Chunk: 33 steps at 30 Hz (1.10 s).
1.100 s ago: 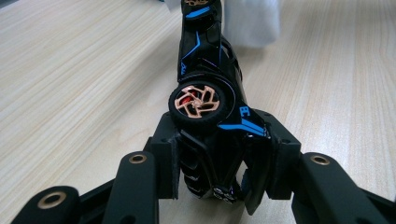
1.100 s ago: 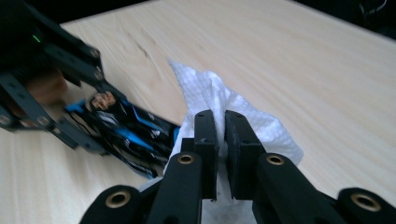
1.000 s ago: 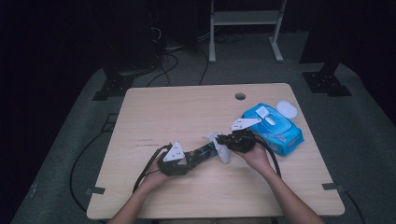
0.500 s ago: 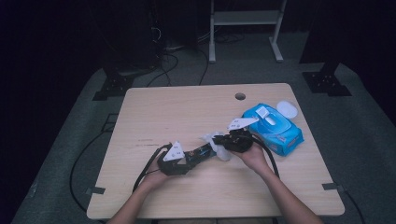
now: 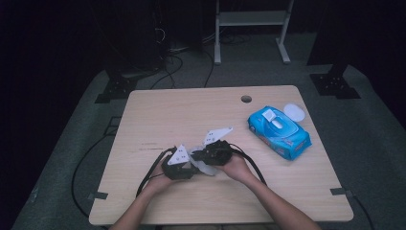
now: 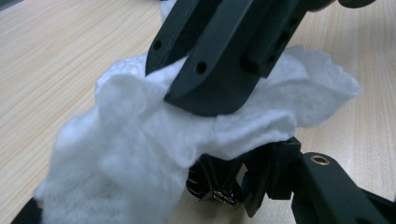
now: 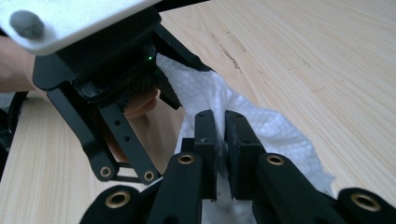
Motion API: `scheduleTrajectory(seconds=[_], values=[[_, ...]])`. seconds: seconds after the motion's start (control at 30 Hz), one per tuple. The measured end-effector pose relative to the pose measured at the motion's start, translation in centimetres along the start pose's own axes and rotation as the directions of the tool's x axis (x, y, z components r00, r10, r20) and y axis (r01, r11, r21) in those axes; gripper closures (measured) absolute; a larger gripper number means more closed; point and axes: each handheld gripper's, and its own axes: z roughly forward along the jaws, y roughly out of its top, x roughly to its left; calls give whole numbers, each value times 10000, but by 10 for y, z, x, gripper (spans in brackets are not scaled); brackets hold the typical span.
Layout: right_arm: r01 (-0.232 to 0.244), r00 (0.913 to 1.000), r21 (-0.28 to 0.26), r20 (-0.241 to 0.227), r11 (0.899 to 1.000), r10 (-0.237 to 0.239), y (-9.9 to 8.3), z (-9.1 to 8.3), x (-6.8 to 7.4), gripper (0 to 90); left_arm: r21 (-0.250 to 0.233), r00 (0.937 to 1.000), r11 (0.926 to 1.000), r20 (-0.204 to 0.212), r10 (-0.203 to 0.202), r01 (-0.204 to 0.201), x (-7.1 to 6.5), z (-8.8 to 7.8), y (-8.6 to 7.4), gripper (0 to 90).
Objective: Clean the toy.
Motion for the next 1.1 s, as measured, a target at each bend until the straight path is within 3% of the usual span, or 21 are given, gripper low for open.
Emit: scheduleTrajectory(seconds=[0.27, 0.4, 0.53, 0.73, 0.83, 0.9, 1.1], values=[[-511, 9932, 175, 1055, 9985, 490, -12, -28, -30, 833, 14, 9998, 9999, -152, 138, -138, 2, 0, 0, 565], [-1020, 9864, -57, 1288, 9948, 1019, -20, -38, -42, 834, -16, 9996, 9999, -237, 139, -139, 3, 0, 0, 564], [-791, 9862, -97, 1454, 9968, 797, -22, -38, -37, 833, 91, 9989, 9998, -425, 191, -187, 1, 0, 1, 552], [-589, 9863, -177, 1536, 9981, 609, -27, -43, -31, 835, 94, 9985, 9997, -502, -218, 223, -1, -1, 0, 467], [-589, 9860, -187, 1555, 9981, 611, -29, -46, -28, 835, 233, 9985, 9987, -337, -437, 445, -1, 0, -1, 437], [-503, 9869, -232, 1525, 9985, 532, -32, -48, -26, 835, 387, 9972, 9966, -200, -722, 730, 0, 1, -1, 365], [-531, 9885, -287, 1404, 9982, 566, -39, -54, -19, 835, 482, 9943, 9935, 197, -1044, 1033, 0, 3, -3, 316]])
